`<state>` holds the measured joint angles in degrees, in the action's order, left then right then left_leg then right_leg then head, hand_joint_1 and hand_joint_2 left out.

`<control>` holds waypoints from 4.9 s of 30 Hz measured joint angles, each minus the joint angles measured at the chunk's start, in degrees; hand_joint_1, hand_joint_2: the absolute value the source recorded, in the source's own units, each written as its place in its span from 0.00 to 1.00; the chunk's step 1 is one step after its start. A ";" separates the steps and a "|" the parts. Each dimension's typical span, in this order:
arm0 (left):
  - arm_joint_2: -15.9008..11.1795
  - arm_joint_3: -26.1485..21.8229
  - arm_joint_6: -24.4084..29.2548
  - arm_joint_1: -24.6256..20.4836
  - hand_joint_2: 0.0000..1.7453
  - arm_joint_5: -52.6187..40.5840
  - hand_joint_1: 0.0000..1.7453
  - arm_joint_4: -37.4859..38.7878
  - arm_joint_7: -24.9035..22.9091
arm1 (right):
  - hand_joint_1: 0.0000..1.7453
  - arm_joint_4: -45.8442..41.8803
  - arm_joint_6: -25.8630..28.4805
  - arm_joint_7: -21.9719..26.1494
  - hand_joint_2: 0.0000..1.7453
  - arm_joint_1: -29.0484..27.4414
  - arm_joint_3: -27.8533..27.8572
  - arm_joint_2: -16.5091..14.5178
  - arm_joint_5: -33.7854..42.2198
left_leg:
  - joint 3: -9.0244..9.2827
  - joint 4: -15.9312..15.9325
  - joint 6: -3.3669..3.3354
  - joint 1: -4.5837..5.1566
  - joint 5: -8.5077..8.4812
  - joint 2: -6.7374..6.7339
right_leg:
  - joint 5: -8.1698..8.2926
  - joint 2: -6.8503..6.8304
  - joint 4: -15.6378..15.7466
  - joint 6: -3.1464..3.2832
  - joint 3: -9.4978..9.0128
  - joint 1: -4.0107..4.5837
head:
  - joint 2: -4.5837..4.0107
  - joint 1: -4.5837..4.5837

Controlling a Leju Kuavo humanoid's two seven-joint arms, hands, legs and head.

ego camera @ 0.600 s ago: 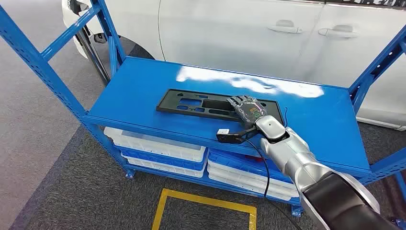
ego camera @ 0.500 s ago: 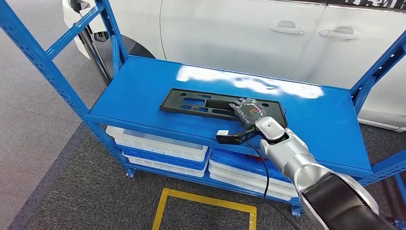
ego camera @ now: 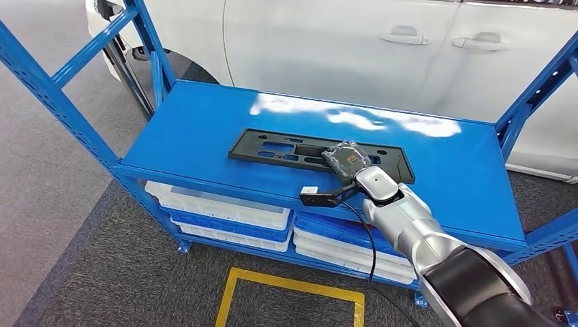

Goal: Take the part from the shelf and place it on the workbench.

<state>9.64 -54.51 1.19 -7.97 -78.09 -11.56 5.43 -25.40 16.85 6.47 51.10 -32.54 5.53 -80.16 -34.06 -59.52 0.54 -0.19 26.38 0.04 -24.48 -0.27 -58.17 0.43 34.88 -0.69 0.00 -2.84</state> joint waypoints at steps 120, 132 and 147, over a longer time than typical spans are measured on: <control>-0.33 0.44 3.38 0.61 1.00 0.69 0.00 0.00 2.34 | 1.00 -68.26 -47.93 24.27 1.00 -26.21 10.12 8.78 91.09 | 0.75 1.11 -0.68 0.22 -0.63 0.25 | -1.00 0.37 -1.03 -0.79 0.02 -0.14 | 0.00 0.01; -0.38 0.31 2.98 0.40 1.00 1.11 0.00 0.00 1.66 | 1.00 -67.53 -47.54 23.89 1.00 -26.42 10.11 9.27 92.67 | 0.13 -1.42 -0.23 0.01 0.13 0.29 | -0.37 0.34 -0.59 0.18 -0.10 -0.04 | 0.00 0.02; -0.30 0.26 2.38 0.13 1.00 0.78 0.00 0.00 1.43 | 1.00 -67.31 -46.60 23.39 1.00 -27.77 10.88 8.96 91.88 | -3.89 1.03 -1.96 0.18 -5.08 0.01 | -6.06 0.32 -3.54 -1.79 -4.01 -0.06 | 0.00 0.01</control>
<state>9.34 -54.25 3.57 -7.85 -77.31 -11.56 6.86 -92.71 -29.75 29.86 23.33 -21.65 14.49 11.72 -37.95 -58.50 -1.42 0.00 21.31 0.05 -30.54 0.04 -61.71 -1.36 30.87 -0.75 0.00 -2.82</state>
